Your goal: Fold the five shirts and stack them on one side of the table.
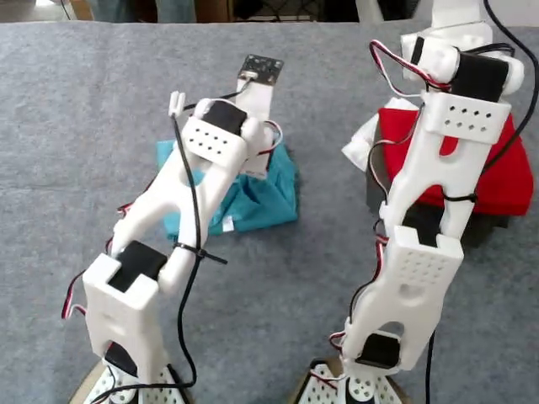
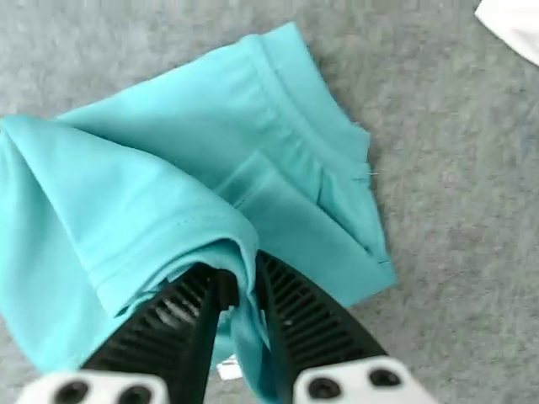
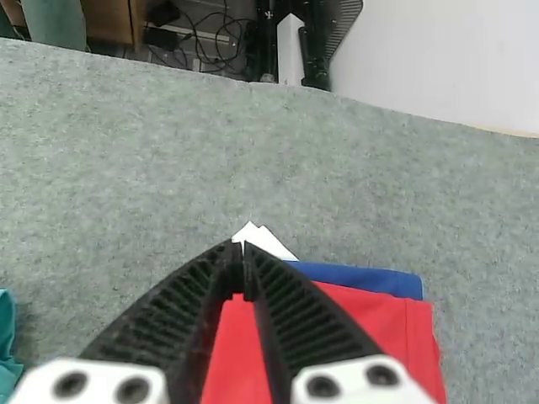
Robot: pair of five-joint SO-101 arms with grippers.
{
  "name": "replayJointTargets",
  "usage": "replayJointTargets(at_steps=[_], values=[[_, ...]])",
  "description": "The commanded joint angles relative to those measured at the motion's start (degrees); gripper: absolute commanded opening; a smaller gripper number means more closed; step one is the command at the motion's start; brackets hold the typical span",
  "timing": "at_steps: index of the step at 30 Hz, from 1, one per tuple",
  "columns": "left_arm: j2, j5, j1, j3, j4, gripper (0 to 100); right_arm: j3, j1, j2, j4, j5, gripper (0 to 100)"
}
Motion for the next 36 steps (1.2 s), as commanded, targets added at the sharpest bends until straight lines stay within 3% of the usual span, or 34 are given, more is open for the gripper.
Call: replayJointTargets(at_steps=[1, 31, 36], values=[[0.53, 1.49, 2.15, -3.82, -1.23, 3, -2.51, 0.53, -3.56, -0.62, -0.09, 1.6], [5.54, 4.66, 4.35, -9.80, -2.81, 3, -2.24, 0.18, -3.38, -0.62, -0.09, 1.7], [5.54, 5.01, 4.18, -10.15, -0.88, 22, -2.15, 0.18, -3.30, -0.62, -0.09, 1.8]])
